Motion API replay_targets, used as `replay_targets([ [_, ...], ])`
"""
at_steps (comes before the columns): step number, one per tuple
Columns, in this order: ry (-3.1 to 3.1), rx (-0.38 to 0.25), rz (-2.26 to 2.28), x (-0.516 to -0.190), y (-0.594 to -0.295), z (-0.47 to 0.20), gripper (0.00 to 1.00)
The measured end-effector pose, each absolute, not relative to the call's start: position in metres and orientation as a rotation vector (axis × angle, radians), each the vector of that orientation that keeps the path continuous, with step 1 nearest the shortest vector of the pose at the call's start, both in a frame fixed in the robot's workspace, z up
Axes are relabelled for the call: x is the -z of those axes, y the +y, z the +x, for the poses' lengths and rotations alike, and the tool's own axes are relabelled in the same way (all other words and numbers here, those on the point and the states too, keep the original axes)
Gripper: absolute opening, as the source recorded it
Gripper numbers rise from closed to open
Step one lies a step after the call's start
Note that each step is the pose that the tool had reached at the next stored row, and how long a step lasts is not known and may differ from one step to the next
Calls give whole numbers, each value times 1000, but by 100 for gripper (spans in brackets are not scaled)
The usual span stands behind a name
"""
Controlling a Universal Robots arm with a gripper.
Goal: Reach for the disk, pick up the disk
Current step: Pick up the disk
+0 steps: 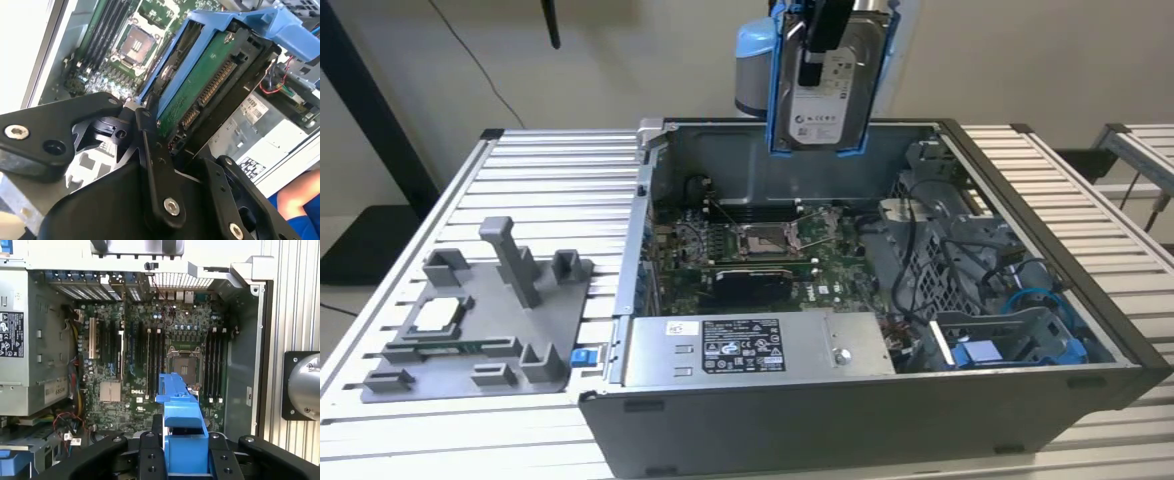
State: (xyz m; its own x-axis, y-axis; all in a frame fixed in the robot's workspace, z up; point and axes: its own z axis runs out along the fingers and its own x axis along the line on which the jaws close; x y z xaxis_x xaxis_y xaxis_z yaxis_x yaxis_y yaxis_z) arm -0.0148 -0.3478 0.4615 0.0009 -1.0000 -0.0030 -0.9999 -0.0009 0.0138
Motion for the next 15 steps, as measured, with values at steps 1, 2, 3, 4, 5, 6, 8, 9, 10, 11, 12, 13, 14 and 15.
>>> replay_targets([
  [1,-2215,18,2217,-462,-348,-15,0],
  [2,-2216,18,2217,-463,-348,-15,0],
  [3,-2216,18,2217,-464,-348,-14,0],
  [4,-2216,18,2216,-466,-348,-14,0],
  [5,-2217,18,2216,-467,-348,-14,0],
  [6,-2218,18,2215,-469,-348,-13,0],
  [8,-2219,18,2214,-473,-348,-13,0],
  [9,-2221,18,2212,-474,-348,-13,0],
  [10,-2223,19,2209,-475,-349,-12,0],
  [11,-2226,20,2205,-475,-349,-12,0],
  [12,-2230,20,2201,-475,-349,-12,0],
  [13,-2236,21,2195,-475,-349,-12,0],
  [14,-2241,22,2191,-475,-349,-12,0],
  [15,-2245,23,2188,-475,-350,-12,0],
])
